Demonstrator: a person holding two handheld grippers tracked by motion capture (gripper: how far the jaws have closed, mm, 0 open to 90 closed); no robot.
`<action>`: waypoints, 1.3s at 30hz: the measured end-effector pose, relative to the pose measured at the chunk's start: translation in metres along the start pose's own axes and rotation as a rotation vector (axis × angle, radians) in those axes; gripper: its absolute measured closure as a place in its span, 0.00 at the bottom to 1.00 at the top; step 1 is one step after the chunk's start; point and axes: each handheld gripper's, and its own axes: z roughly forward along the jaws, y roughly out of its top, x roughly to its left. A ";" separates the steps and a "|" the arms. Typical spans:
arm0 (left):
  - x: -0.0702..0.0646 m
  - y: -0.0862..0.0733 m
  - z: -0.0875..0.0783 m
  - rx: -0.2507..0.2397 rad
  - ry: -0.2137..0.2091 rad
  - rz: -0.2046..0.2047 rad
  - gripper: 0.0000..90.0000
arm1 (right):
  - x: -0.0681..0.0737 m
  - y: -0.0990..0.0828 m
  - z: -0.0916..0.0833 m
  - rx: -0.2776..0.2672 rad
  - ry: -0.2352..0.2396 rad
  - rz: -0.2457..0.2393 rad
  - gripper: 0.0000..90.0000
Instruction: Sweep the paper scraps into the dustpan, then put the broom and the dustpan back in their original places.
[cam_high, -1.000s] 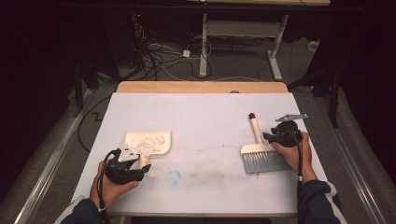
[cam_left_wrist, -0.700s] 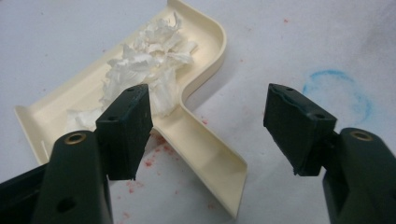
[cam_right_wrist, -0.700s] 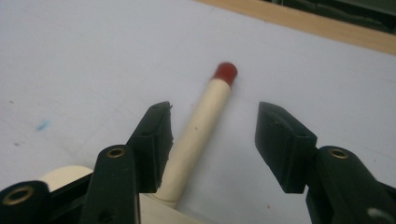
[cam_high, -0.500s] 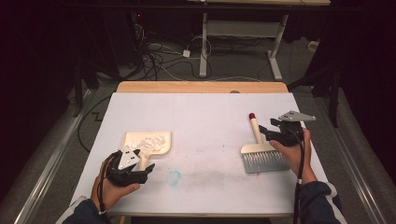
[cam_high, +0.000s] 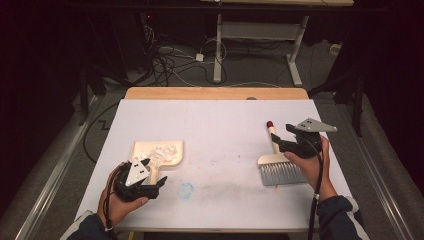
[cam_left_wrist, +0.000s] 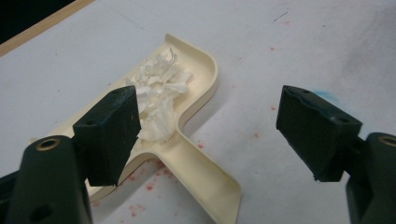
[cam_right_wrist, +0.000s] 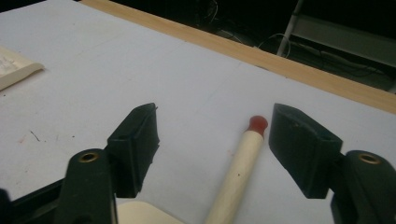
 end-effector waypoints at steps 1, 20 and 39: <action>-0.001 0.000 0.000 -0.005 0.000 0.002 0.23 | 0.001 0.000 0.000 0.001 -0.003 0.000 0.35; -0.004 -0.002 0.002 -0.019 -0.006 0.030 0.23 | 0.019 0.006 0.001 -0.009 -0.014 -0.027 0.24; -0.012 -0.004 0.003 -0.008 -0.012 0.066 0.23 | 0.032 0.005 -0.010 -0.023 -0.013 -0.067 0.25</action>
